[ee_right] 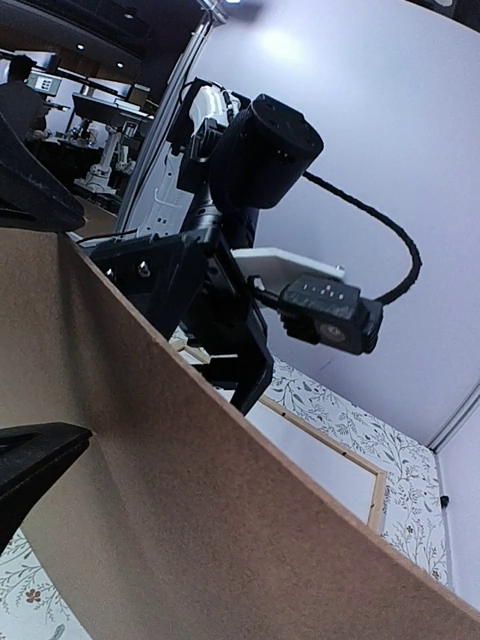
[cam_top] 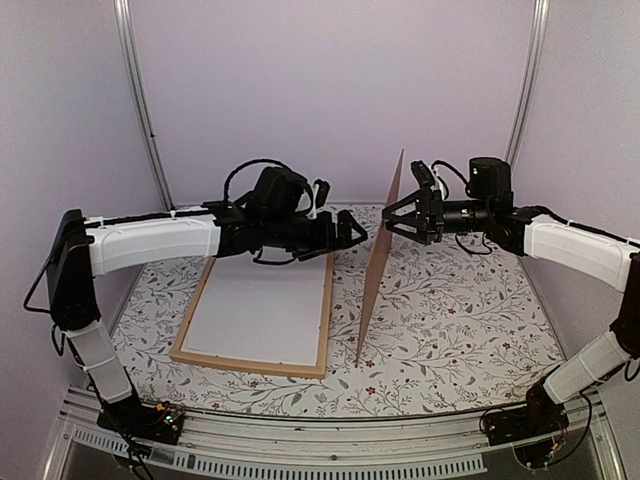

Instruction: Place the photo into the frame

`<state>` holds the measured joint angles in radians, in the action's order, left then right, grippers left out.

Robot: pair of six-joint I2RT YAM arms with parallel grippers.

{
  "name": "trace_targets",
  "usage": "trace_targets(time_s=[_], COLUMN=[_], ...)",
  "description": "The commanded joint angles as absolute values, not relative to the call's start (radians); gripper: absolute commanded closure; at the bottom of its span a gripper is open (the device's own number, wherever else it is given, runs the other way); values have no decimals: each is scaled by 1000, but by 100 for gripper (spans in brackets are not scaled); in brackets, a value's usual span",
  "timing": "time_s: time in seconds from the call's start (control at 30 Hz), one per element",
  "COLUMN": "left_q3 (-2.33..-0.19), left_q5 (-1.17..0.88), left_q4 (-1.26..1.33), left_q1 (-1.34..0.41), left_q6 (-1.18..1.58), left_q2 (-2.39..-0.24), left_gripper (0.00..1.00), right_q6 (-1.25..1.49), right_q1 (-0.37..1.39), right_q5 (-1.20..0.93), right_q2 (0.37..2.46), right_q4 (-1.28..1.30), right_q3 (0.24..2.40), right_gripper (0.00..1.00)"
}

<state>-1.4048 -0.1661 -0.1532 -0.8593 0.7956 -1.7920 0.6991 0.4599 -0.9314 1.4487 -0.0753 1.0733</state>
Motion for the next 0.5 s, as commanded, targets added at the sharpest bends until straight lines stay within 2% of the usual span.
trace_targets(time_s=[0.0, 0.13, 0.47], left_q3=[-1453, -1468, -1616], left_q5=[-124, -128, 11], left_q4=[-209, -224, -415], left_q1=[-851, -857, -1019], left_q6=[725, 695, 596], left_q2=[-1710, -1665, -1655], left_gripper=[0, 0, 2], right_q6=[687, 687, 677], right_q1=[463, 463, 463], right_q5=[-925, -921, -902], right_q2=[1468, 1462, 1463], right_q4=[-44, -39, 0], right_q3=[1092, 1096, 1124], right_gripper=[32, 32, 32])
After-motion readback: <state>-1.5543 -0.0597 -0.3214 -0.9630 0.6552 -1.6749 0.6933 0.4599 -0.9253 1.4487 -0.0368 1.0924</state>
